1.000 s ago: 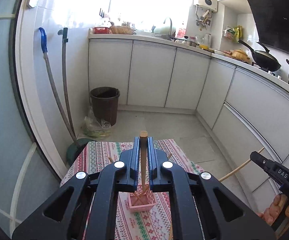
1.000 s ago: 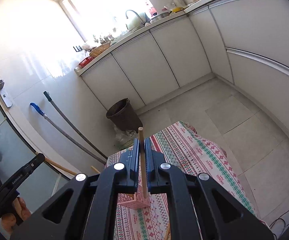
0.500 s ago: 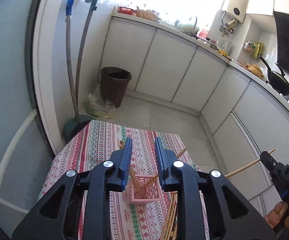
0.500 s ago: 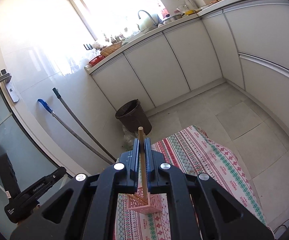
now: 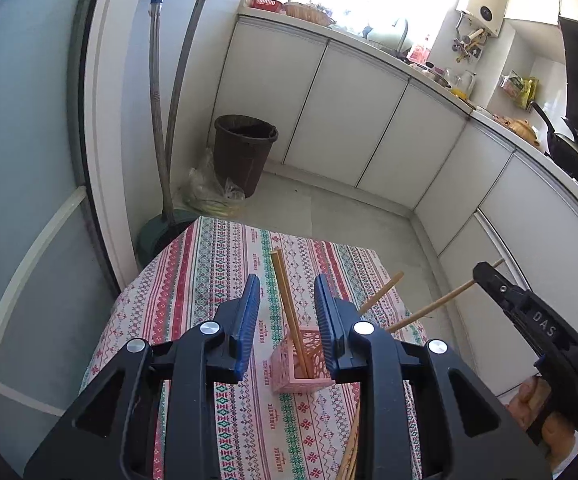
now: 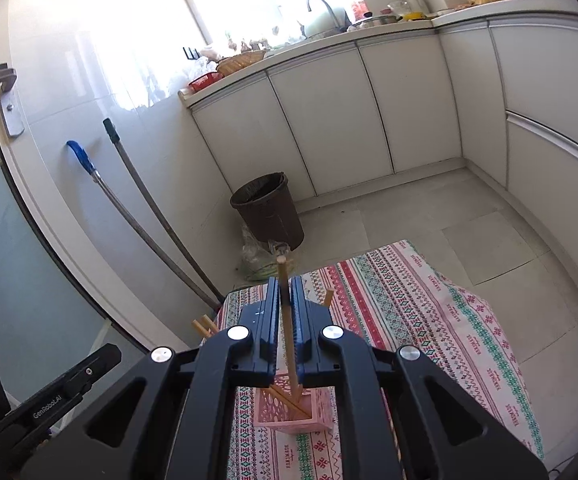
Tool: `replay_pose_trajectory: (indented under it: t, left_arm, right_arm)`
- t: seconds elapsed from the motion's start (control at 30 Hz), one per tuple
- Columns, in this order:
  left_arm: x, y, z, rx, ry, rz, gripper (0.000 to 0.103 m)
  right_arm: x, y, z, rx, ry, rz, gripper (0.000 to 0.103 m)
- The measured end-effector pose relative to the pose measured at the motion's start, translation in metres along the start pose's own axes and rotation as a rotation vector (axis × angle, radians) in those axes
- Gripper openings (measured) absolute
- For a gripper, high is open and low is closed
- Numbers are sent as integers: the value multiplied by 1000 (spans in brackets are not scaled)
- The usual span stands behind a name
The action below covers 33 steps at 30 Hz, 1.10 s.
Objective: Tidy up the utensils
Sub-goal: 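Open the left gripper to drop the chopstick into the pink holder, then lower the left gripper onto the remaining chopsticks and close on one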
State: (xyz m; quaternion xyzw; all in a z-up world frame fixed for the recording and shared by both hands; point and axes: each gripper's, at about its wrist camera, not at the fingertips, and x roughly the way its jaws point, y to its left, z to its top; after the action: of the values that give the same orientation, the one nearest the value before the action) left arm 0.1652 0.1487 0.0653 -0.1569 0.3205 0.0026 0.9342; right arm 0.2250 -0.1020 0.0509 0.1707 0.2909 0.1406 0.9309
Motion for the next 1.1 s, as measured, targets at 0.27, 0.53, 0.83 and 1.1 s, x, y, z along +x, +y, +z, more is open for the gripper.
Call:
replay_pose_trajectory:
  t: [0.27,0.53,0.83,1.1]
  left_arm:
    - [-10,-23,-10,95,-35,8,30]
    - [-14,-50,-36,195,-38,32,41]
    - [-1,-63,-63,239,5,45,50]
    - [10,-73,-81,269,46,43,65]
  right_arm:
    - [-16,16,-9,-101,-19,-63,13]
    - [-39,14,-37,-213,-20,-165,29]
    - [-51,-15,-66,-217,26,-242,59]
    - [-59,-37,-78,-197,49,-296,72]
